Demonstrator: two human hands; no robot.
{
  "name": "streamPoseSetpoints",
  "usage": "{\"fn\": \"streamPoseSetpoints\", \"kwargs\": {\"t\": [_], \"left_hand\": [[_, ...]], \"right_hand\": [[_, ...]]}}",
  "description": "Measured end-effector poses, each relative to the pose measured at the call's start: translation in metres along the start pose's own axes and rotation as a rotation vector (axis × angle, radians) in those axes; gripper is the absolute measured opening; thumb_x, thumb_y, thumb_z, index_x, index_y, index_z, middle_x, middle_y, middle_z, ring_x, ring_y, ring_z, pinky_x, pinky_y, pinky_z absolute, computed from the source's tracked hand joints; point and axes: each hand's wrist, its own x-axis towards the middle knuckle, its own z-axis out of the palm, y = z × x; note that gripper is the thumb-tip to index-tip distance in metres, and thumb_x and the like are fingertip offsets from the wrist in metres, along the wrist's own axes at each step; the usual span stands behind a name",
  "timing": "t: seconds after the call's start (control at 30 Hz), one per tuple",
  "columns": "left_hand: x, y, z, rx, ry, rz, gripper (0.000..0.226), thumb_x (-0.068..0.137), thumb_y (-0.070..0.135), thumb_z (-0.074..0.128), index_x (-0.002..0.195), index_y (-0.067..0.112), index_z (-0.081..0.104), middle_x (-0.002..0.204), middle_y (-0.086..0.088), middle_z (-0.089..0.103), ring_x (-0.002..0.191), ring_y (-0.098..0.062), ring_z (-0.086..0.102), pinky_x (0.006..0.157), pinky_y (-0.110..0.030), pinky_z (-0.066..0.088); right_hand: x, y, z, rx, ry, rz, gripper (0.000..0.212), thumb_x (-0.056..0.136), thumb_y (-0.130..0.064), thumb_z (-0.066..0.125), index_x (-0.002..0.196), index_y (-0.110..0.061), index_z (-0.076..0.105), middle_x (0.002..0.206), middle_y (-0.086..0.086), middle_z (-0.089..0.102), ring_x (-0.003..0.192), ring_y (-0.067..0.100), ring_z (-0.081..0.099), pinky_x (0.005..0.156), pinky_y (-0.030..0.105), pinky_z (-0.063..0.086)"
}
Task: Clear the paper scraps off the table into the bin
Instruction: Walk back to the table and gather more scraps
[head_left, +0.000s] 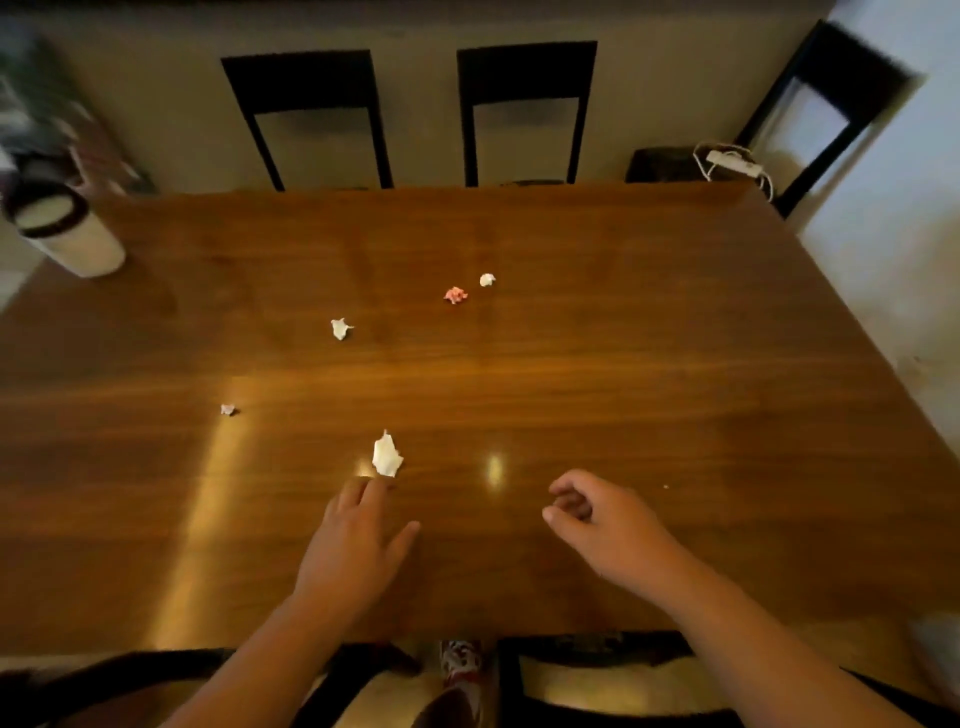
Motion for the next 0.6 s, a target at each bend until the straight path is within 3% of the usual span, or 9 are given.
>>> {"fn": "streamPoseSetpoints", "kwargs": {"t": [0.13,0.27,0.37,0.47,0.6], "left_hand": [[0.078,-0.026,0.012,0.239,-0.005,-0.028,0.080,0.084,0.065,0.047,0.149,0.027,0.019,0.155,-0.008,0.027,0.139,-0.027,0.033,0.106,-0.041,0.042],[0.130,-0.045,0.032,0.321,-0.016,0.050,0.076,0.083,0.069,0.041,0.146,0.032,0.021,0.152,-0.007,0.034,0.133,-0.025,0.042,0.102,-0.040,0.046],[0.151,-0.060,0.046,0.358,-0.014,0.166,0.064,0.083,0.060,0.050,0.139,0.029,0.040,0.135,-0.004,0.053,0.116,-0.021,0.058,0.090,-0.033,0.055],[0.164,-0.072,0.053,0.337,0.068,0.294,0.041,0.080,0.048,0.062,0.113,0.023,0.063,0.105,-0.002,0.064,0.085,-0.016,0.067,0.066,-0.028,0.059],[0.177,-0.080,0.057,0.239,0.126,0.369,0.028,0.089,0.040,0.042,0.090,0.024,0.065,0.088,0.004,0.062,0.066,-0.010,0.064,0.052,-0.022,0.054]], "right_hand": [[0.100,-0.031,-0.009,-0.022,0.038,0.033,0.030,0.092,-0.039,0.056,0.120,-0.029,0.053,0.109,-0.011,0.059,0.094,0.007,0.060,0.076,0.028,0.053],[0.196,-0.049,-0.021,-0.037,0.138,0.072,0.030,0.091,-0.039,0.057,0.119,-0.027,0.053,0.105,-0.010,0.060,0.086,0.008,0.061,0.063,0.026,0.050],[0.257,-0.055,-0.035,-0.072,0.207,0.062,0.033,0.090,-0.039,0.058,0.120,-0.027,0.053,0.108,-0.008,0.060,0.082,0.005,0.060,0.057,0.022,0.043],[0.310,-0.060,-0.051,-0.091,0.265,0.054,0.034,0.089,-0.039,0.060,0.121,-0.027,0.053,0.113,-0.004,0.062,0.084,0.011,0.062,0.060,0.024,0.046],[0.362,-0.065,-0.065,-0.171,0.384,0.036,0.039,0.088,-0.034,0.061,0.125,-0.026,0.051,0.123,0.001,0.059,0.087,0.012,0.059,0.062,0.025,0.044]]}}
